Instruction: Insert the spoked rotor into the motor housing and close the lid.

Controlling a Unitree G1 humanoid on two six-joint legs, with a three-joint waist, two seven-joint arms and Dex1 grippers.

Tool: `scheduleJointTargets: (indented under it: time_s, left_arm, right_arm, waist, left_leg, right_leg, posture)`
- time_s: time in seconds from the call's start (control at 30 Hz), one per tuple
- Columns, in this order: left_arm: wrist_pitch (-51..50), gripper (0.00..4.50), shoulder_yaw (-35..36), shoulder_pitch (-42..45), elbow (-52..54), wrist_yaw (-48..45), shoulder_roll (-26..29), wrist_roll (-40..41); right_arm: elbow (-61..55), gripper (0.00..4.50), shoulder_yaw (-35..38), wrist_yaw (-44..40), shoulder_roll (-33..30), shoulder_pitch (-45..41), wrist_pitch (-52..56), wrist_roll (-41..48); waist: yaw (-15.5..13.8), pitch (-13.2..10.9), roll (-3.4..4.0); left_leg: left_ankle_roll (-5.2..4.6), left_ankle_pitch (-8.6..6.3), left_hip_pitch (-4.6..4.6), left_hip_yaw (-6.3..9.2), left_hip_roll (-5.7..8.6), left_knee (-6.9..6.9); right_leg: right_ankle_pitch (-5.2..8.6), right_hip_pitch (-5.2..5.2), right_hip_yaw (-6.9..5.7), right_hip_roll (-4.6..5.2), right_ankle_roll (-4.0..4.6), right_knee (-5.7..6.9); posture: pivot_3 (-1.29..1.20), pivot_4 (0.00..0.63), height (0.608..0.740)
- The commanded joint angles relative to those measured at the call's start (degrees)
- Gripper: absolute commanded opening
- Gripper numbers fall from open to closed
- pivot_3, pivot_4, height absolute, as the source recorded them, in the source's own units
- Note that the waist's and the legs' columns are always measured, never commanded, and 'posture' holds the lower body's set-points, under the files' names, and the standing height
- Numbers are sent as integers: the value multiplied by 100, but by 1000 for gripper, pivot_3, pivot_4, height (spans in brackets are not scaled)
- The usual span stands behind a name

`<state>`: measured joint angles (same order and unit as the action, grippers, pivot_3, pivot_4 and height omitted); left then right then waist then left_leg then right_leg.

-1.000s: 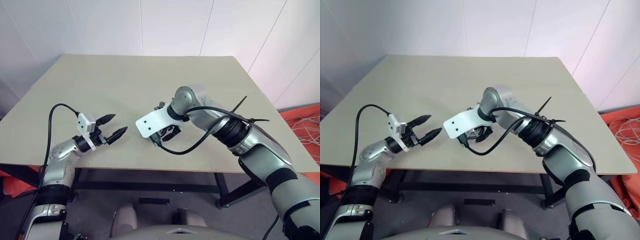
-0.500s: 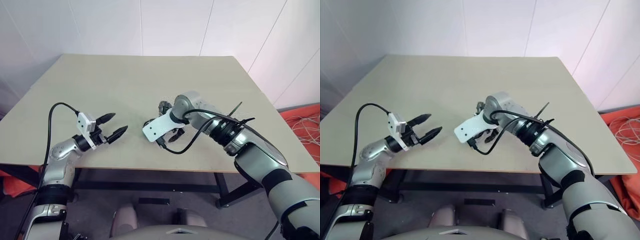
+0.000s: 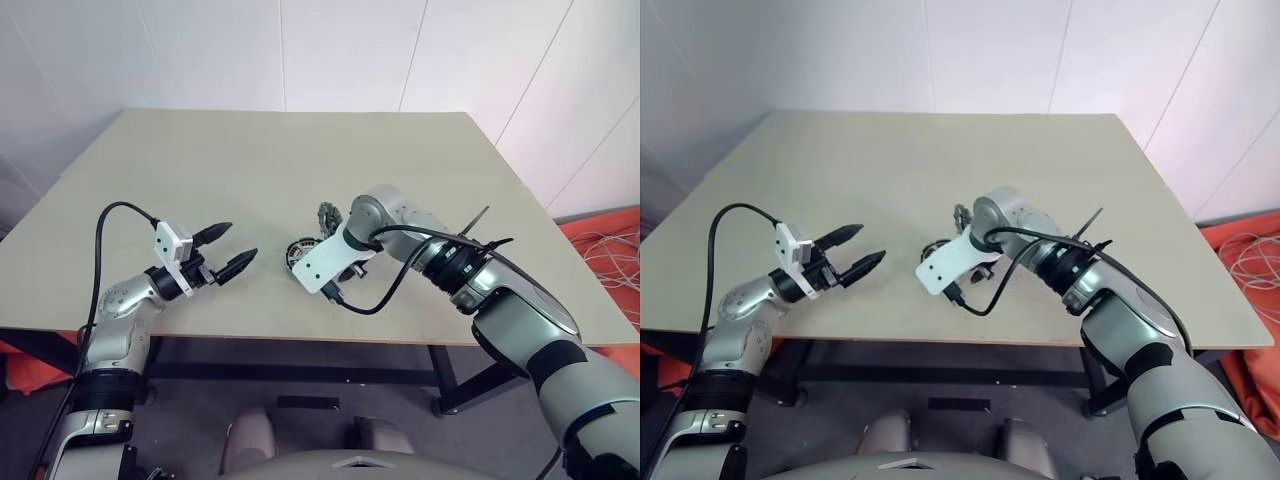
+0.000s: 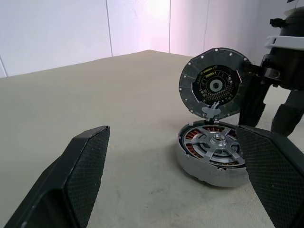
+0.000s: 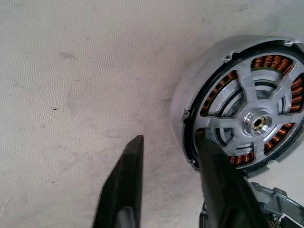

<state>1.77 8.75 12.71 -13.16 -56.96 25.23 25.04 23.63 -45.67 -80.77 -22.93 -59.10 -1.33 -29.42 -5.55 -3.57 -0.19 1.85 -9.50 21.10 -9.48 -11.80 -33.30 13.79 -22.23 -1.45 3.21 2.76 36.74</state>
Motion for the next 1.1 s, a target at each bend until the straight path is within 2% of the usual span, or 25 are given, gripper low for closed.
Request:
scheduleJointTargets:
  time_s: [0.03, 0.07, 0.1, 0.33, 0.57, 1.07, 1.1]
  left_arm:
    - [13, 4500, 32, 71, 184, 18, 20, 46]
    - [20, 4500, 34, 77, 169, 17, 20, 43]
    - [26, 4500, 35, 78, 158, 15, 19, 41]
    - [89, 4500, 23, 92, 48, -15, -1, 18]
    - [165, 4500, 1, 179, -116, -55, -49, -9]
    - [289, 4500, 27, 149, -228, -92, -75, -22]
    - [285, 4500, 26, 144, -220, -89, -76, -20]
  right_arm:
    - [-61, 657, 104, 37, 97, -4, 153, -77]
    - [-57, 166, 132, 33, 128, -4, 276, -92]
    - [-71, 19, 167, 13, 158, -3, 405, -93]
    - [-541, 19, 520, -401, 474, -2, 2436, 53]
    - [-990, 19, 428, -747, 411, 93, 3515, 201]
    - [-821, 19, 264, -389, 428, -25, 3138, 260]
    - [-820, 337, 260, -369, 414, -25, 3077, 249]
  waist:
    - [-2, 0, 0]
    - [-2, 0, -1]
    - [-1, 0, -1]
    - [-1, 0, 0]
    - [-15, 0, 0]
    - [0, 0, 0]
    - [0, 0, 0]
  left_leg:
    - [-1, 0, 0, 0, 0, 0]
    - [-2, -1, 0, 0, 0, 0]
    - [-3, -2, 0, 0, 0, 0]
    - [-3, -2, 0, 3, 0, 0]
    - [-5, -3, 2, 3, 0, 3]
    - [-4, -3, -3, 3, -2, 3]
    - [-4, -2, -3, 3, -2, 3]
  right_leg:
    - [0, 1, 0, 0, 0, 0]
    - [0, 1, 0, 0, 0, -1]
    - [0, 2, 0, 0, 0, -2]
    - [0, 1, 0, 0, 0, -1]
    - [1, 0, 0, 0, 1, -4]
    - [1, 0, 0, -1, 1, -2]
    - [1, 0, 0, -1, 1, -2]
  posture:
    - [0, 0, 740]
    - [0, 0, 740]
    - [0, 0, 740]
    - [0, 0, 740]
    - [0, 0, 740]
    - [0, 0, 740]
    - [0, 0, 740]
